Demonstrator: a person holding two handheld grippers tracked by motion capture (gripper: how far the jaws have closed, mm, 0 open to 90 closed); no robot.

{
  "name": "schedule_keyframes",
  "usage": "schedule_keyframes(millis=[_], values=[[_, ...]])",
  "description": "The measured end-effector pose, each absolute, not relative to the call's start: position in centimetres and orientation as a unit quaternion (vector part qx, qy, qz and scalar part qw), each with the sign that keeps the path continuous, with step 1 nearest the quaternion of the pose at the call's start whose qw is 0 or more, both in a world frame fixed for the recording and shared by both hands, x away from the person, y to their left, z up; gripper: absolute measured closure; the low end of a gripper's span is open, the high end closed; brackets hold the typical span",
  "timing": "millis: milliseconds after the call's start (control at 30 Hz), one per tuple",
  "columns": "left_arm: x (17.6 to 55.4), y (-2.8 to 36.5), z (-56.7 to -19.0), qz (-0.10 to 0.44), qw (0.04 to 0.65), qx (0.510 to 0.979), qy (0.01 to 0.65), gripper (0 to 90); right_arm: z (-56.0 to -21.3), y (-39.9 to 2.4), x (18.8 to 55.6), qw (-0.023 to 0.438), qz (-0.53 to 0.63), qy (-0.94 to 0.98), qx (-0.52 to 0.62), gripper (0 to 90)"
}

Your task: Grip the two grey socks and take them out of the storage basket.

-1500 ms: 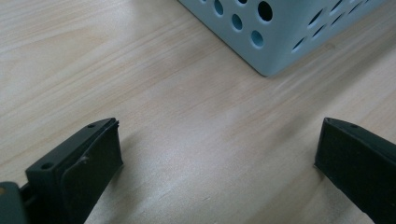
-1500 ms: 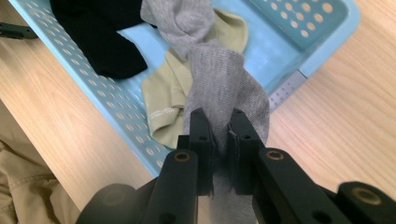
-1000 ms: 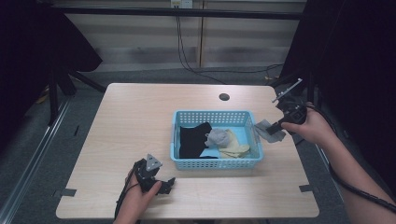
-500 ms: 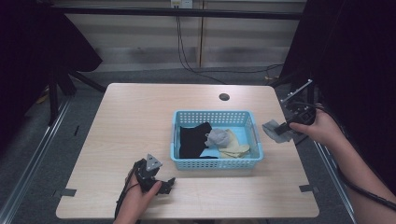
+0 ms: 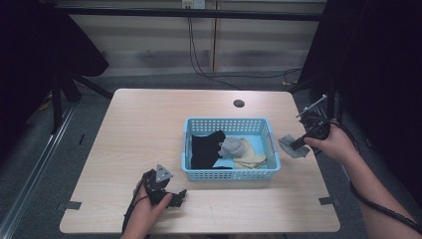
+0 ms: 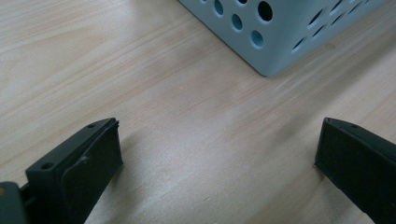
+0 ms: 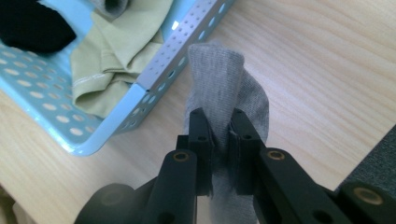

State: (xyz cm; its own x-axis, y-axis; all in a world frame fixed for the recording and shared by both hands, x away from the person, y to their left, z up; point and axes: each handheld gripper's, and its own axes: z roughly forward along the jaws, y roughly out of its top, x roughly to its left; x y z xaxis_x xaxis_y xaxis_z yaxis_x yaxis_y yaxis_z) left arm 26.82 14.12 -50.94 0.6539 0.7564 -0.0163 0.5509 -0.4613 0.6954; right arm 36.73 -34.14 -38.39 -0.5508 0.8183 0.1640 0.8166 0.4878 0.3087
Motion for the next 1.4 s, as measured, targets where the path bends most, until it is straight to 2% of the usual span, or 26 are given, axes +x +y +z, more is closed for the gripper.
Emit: schedule_keyframes(millis=[267, 1033, 1167, 1267, 1400], values=[[26.8, 14.1, -50.9, 0.149, 0.344, 0.842, 0.388, 0.0, -39.9, -33.5, 37.3, -0.001, 0.175, 0.863, 0.474, 81.9], [26.8, 14.1, -50.9, 0.149, 0.344, 0.842, 0.388, 0.0, -41.6, -33.7, 37.6, 0.001, 0.157, 0.86, 0.485, 80.5], [26.8, 14.1, -50.9, 0.149, 0.344, 0.842, 0.388, 0.0, -41.5, -33.5, 37.6, 0.006, 0.157, 0.863, 0.48, 76.5], [26.8, 14.1, -50.9, 0.149, 0.344, 0.842, 0.388, 0.0, -41.4, -33.5, 37.6, 0.006, 0.155, 0.863, 0.481, 69.0], [26.8, 14.1, -50.9, 0.149, 0.344, 0.842, 0.388, 0.0, -40.9, -33.5, 37.4, 0.011, 0.16, 0.862, 0.481, 63.8]])
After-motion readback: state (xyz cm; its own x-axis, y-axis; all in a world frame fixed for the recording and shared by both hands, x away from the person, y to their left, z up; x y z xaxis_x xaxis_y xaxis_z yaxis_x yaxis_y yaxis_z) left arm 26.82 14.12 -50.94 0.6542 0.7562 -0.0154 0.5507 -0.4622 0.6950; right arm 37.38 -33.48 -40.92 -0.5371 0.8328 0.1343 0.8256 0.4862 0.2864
